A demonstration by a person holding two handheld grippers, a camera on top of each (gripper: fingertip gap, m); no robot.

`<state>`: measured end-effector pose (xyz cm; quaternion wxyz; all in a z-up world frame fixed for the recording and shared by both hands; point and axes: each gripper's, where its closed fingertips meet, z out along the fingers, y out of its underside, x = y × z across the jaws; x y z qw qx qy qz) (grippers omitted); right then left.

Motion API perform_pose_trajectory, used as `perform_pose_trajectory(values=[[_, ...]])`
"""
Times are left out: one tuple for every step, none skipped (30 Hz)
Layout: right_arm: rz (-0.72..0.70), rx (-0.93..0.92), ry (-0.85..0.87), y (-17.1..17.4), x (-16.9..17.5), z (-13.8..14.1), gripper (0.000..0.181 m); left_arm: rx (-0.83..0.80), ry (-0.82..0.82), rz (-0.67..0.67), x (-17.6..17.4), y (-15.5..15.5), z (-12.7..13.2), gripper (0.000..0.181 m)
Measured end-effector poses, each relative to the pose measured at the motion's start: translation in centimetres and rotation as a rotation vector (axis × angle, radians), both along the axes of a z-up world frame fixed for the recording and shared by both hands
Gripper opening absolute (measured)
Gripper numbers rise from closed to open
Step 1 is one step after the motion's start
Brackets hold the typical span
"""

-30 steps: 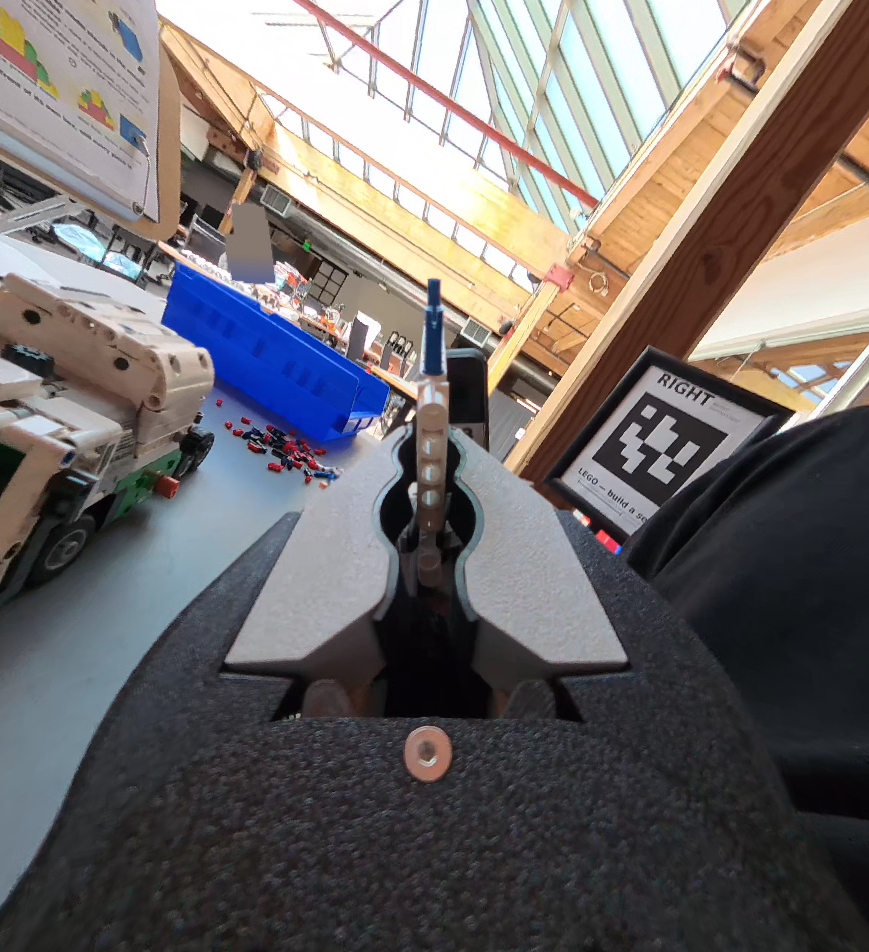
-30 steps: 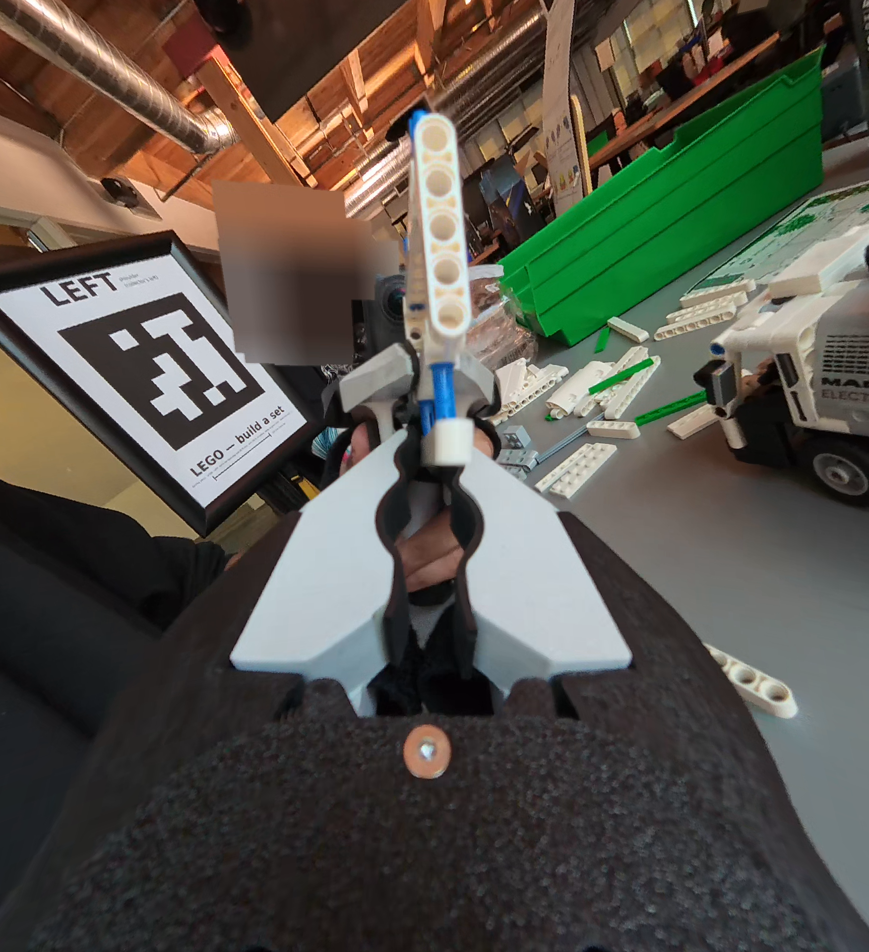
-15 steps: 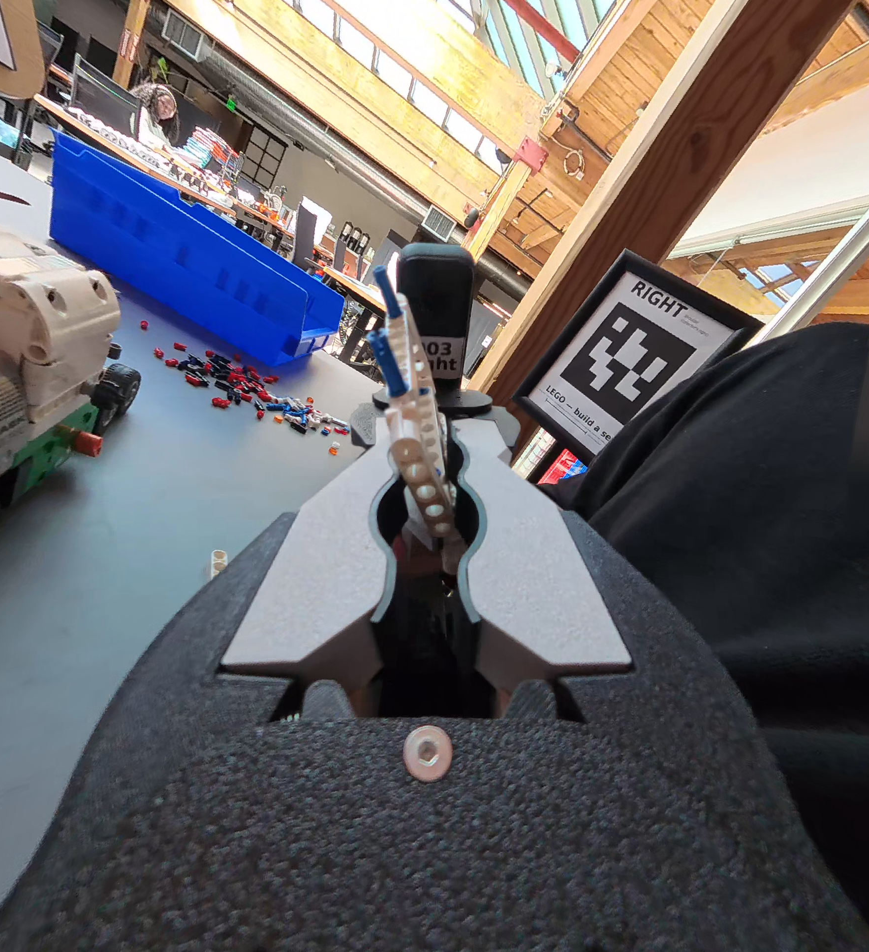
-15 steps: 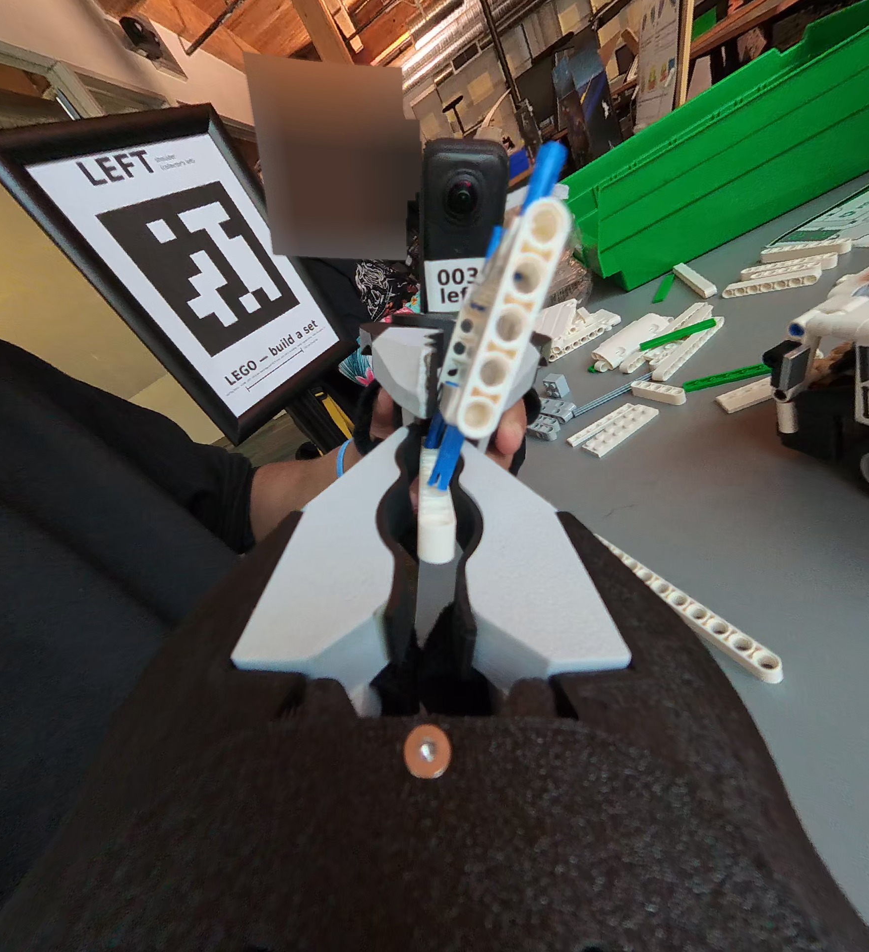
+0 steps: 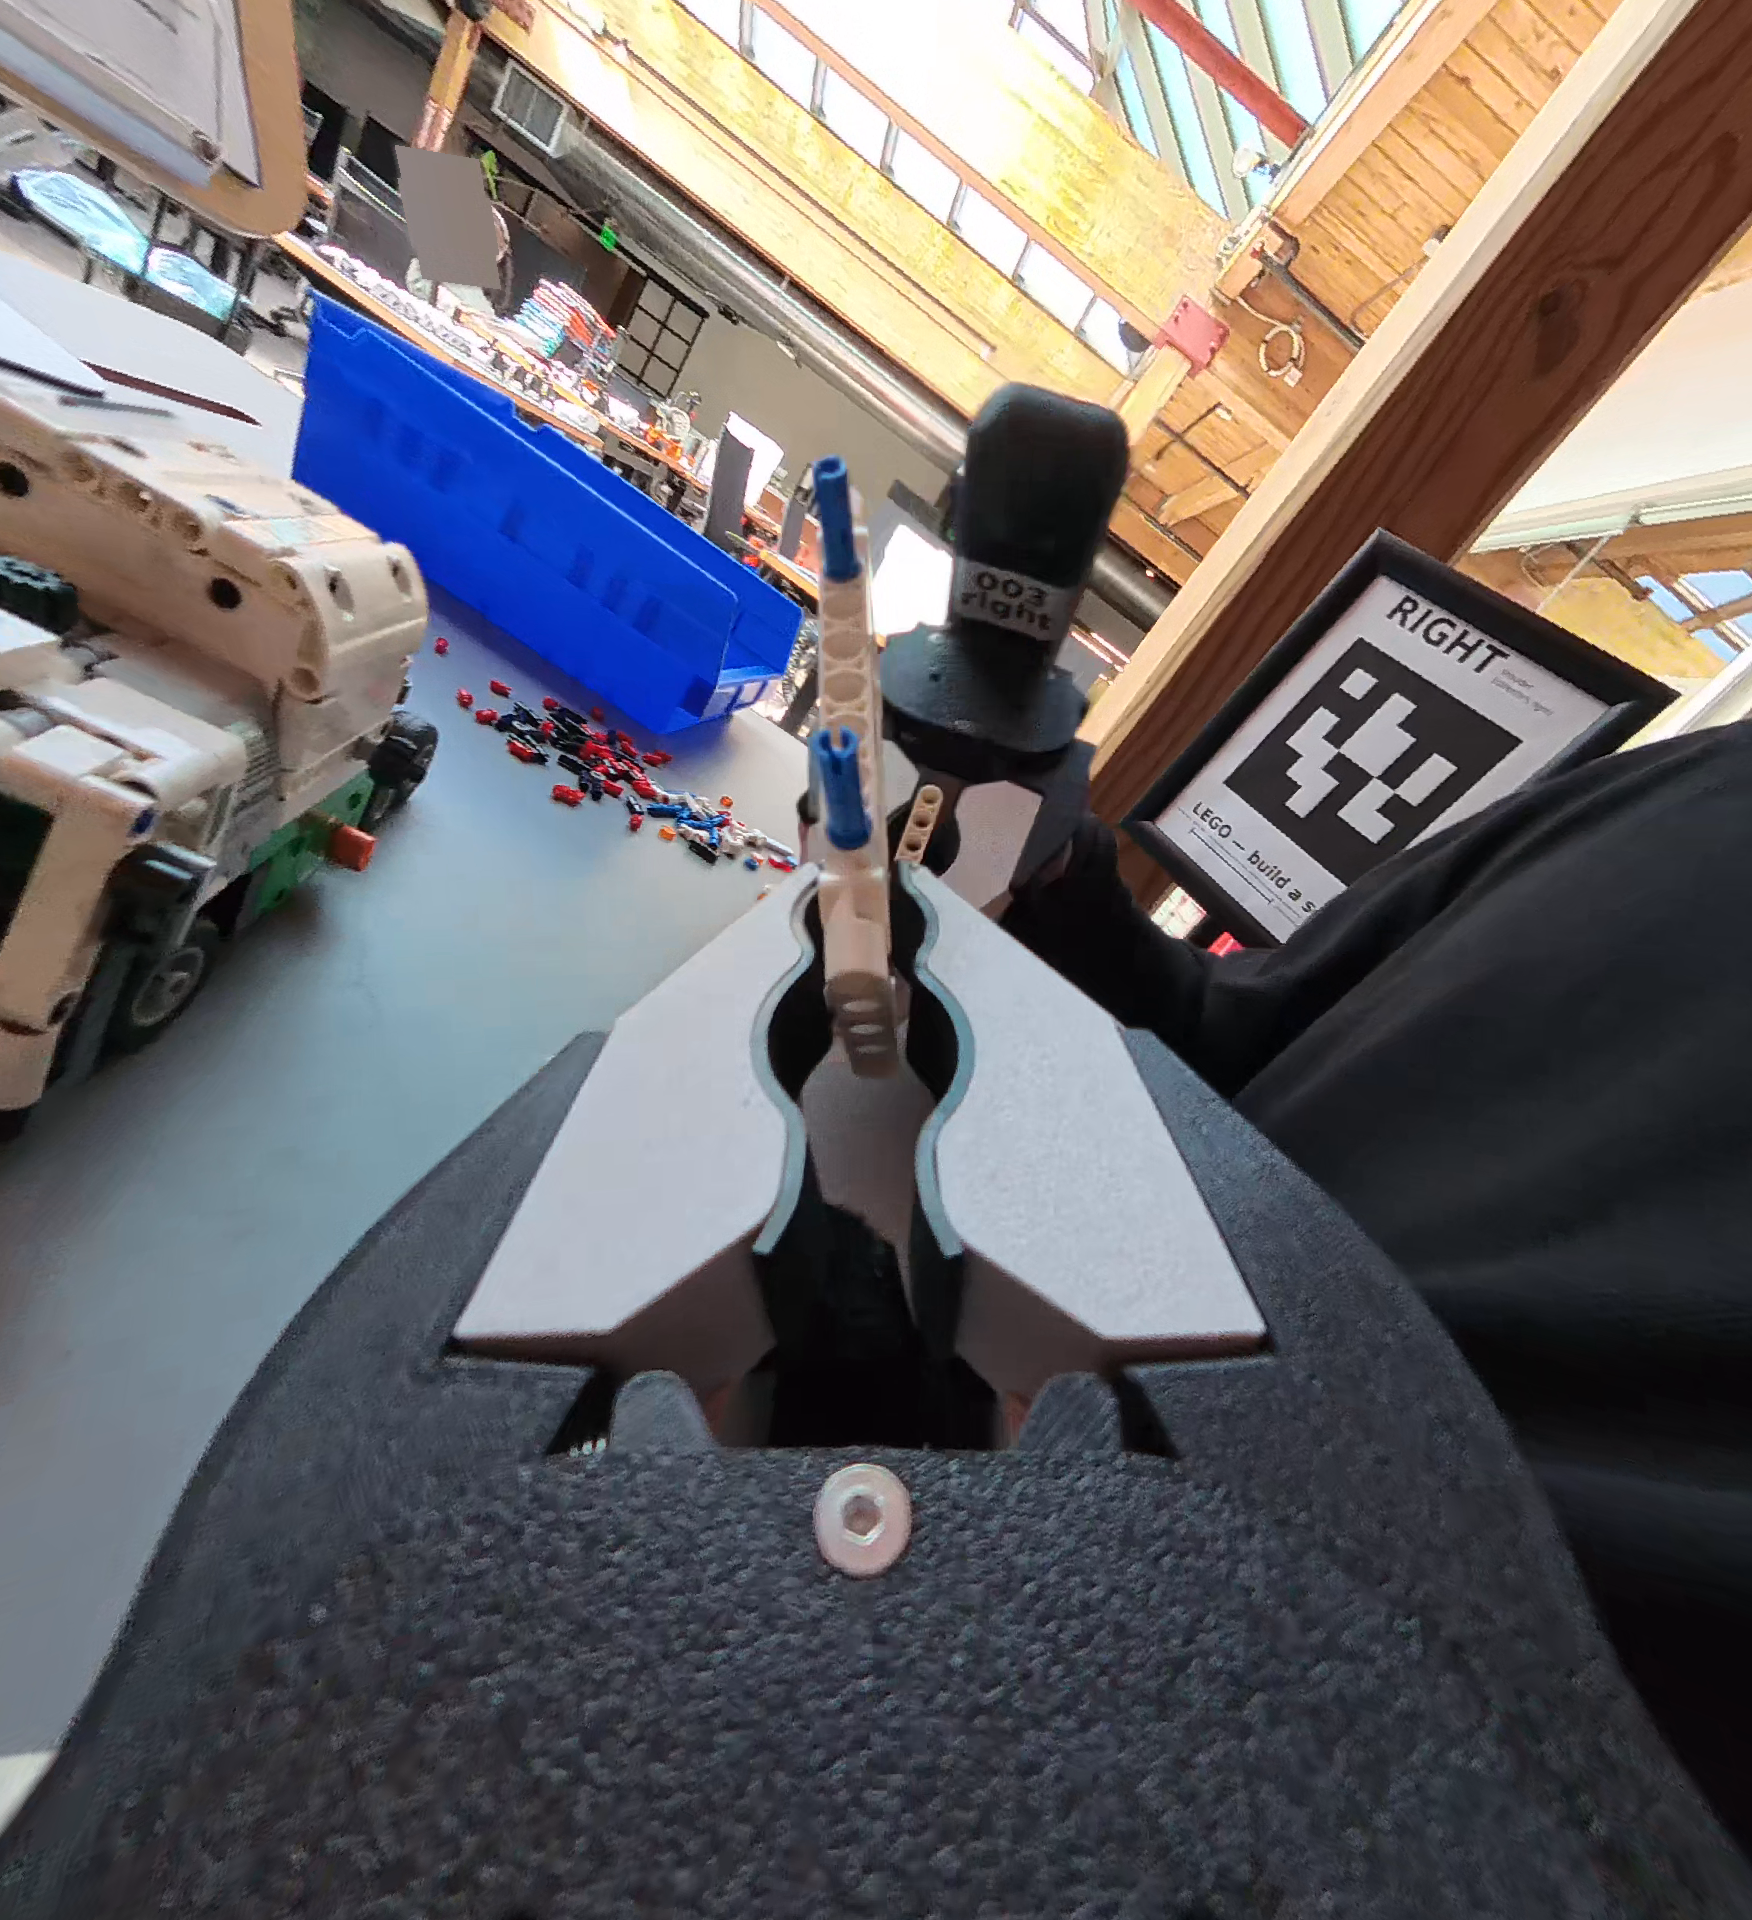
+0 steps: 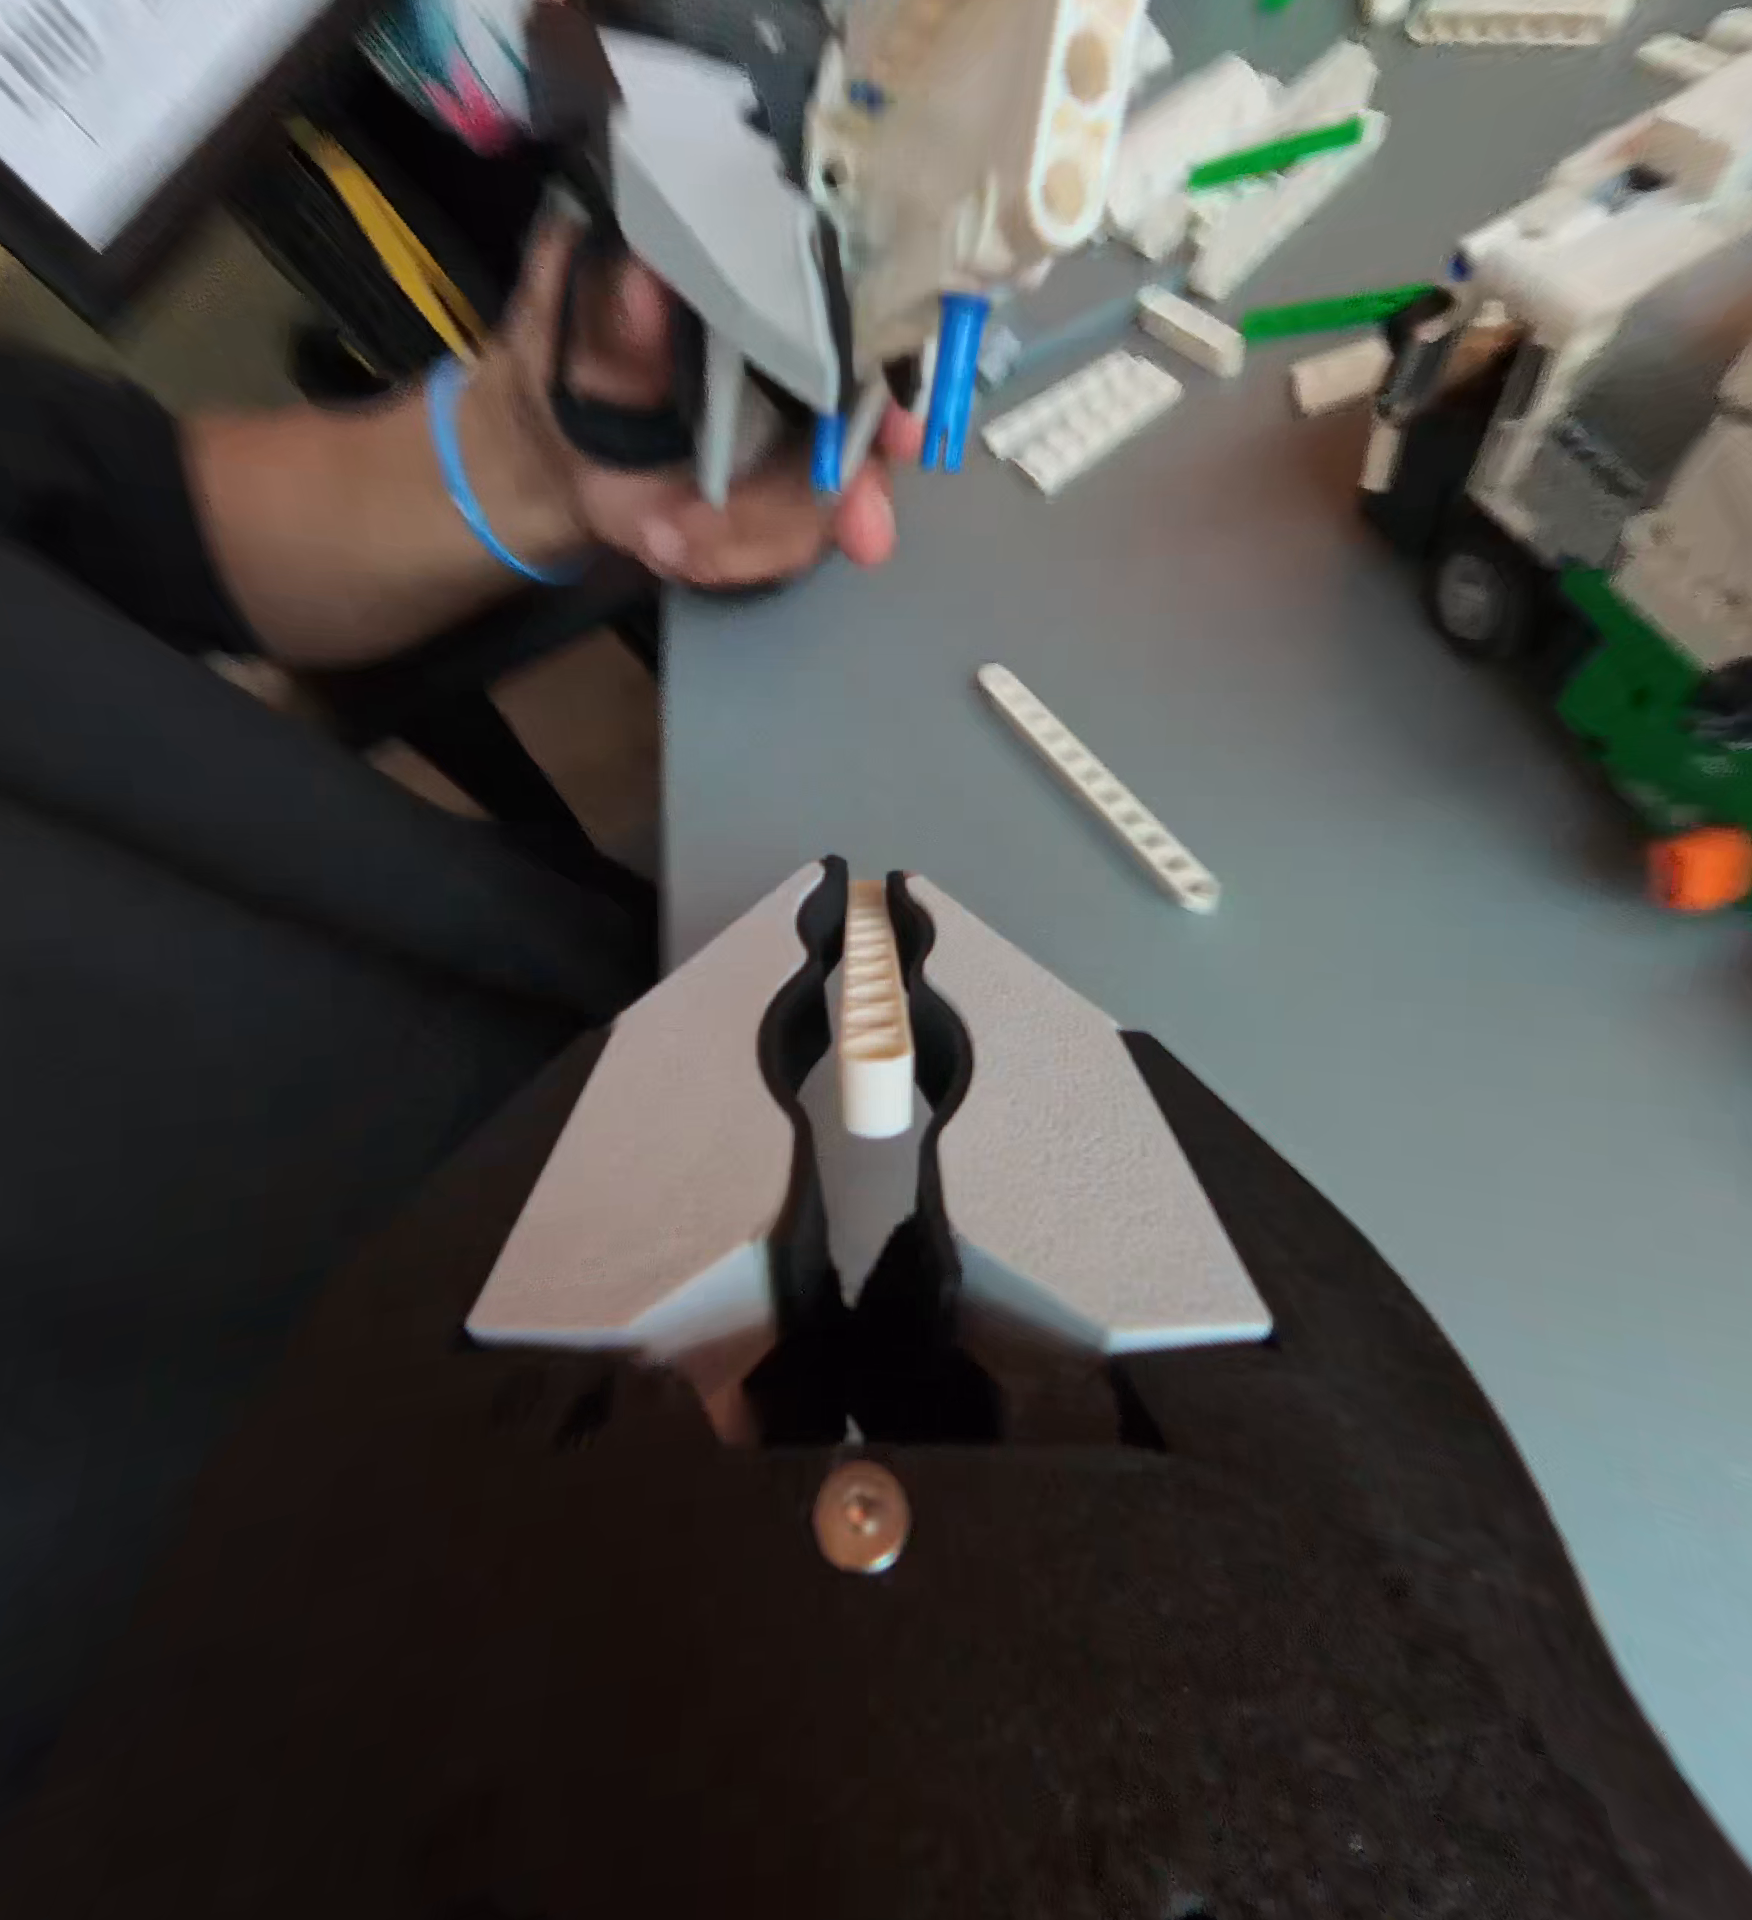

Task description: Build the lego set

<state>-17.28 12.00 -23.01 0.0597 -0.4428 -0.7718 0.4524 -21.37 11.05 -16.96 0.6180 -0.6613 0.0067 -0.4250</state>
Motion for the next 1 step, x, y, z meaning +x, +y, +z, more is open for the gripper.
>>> perform_pose_trajectory(values=[[-0.009, 0.155, 0.043, 1.63, -0.15, -0.53, 0.007, -0.003, -0.003, 0.024, -0.34, 0.14, -0.18, 0.006]])
